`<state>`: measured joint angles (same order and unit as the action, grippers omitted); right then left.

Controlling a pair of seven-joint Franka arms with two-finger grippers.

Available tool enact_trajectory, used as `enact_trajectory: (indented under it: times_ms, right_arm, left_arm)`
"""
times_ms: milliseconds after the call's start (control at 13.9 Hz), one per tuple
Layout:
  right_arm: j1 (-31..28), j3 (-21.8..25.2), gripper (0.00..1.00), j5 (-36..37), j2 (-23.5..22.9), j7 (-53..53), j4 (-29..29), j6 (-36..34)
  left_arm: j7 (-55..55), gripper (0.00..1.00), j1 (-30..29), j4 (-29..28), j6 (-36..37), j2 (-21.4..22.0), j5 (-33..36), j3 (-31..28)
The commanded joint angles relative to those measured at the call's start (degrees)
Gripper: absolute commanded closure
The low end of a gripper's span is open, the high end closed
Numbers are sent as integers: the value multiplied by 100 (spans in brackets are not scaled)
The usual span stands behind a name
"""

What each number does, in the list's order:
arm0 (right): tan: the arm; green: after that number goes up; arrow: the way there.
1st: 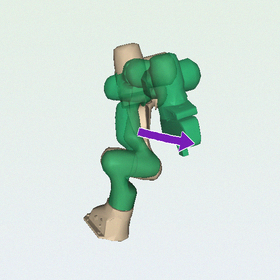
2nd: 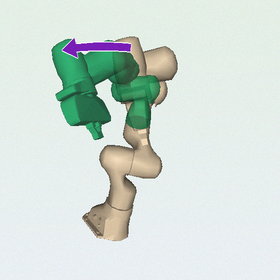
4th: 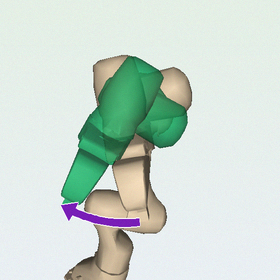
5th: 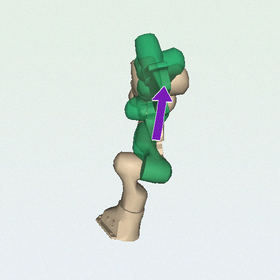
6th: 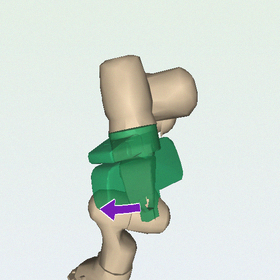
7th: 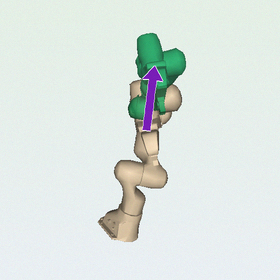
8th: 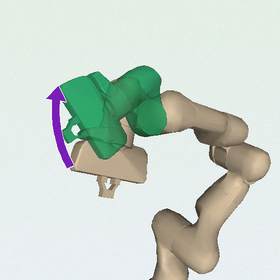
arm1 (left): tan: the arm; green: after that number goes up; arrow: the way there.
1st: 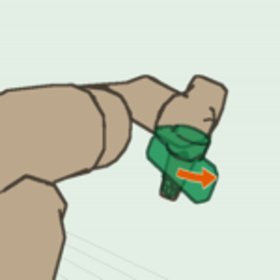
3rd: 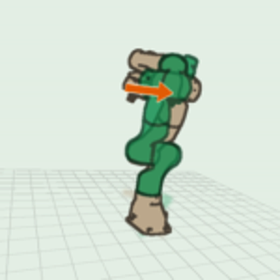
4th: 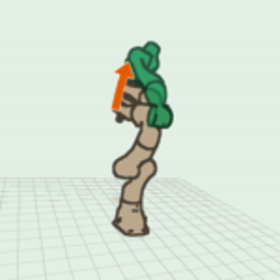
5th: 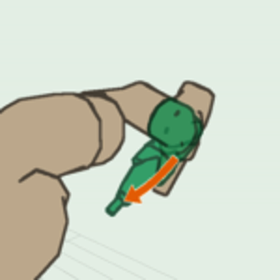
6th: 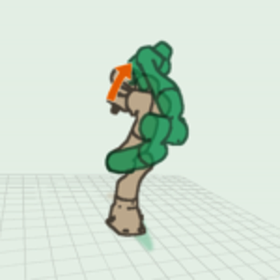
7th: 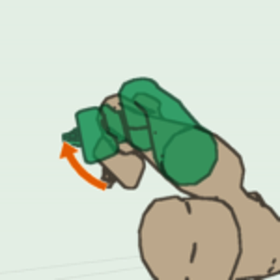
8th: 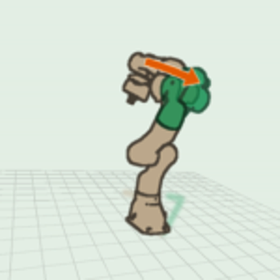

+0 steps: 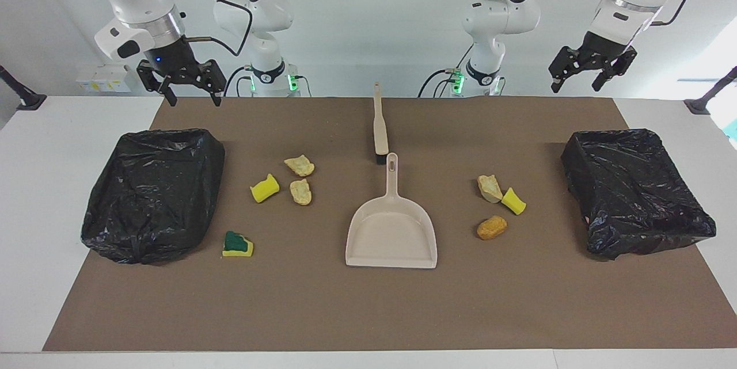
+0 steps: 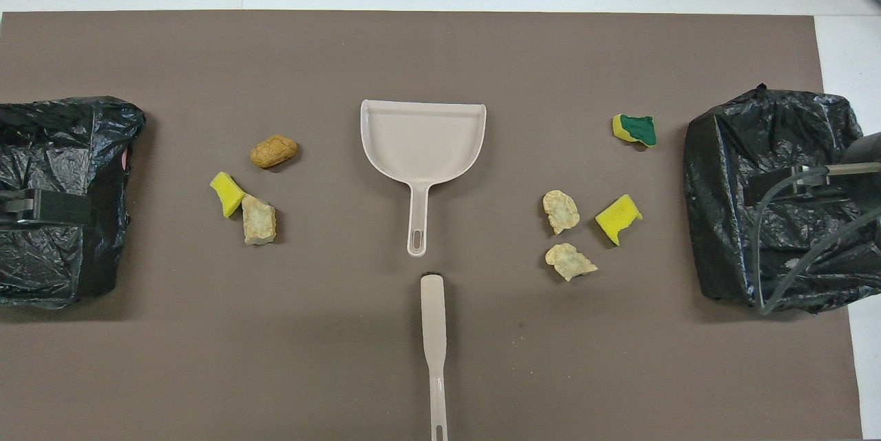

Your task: Sweep and dump trash in bin

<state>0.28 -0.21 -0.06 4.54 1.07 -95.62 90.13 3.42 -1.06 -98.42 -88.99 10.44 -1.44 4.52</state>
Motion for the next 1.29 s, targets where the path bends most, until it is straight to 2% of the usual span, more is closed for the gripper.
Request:
enact_trajectory:
  times_ms: [0,789,1004,1219]
  right_arm:
    - [-10,-5,0,-56,126,113,-132,-83]
    - [86,-67,0,-117,126,-186,-308,137]
    - [437,-58,0,-117,-14,-115,-308,250]
    - [692,-67,0,-135,-365,208,-238,504]
  left_arm:
    - [-43,0,-26,68,66,11,-41,5]
    - [-34,0,-26,68,66,20,-41,-3]
    - [-43,0,-26,68,75,11,-41,5]
    - [-34,0,-26,68,66,20,-41,5]
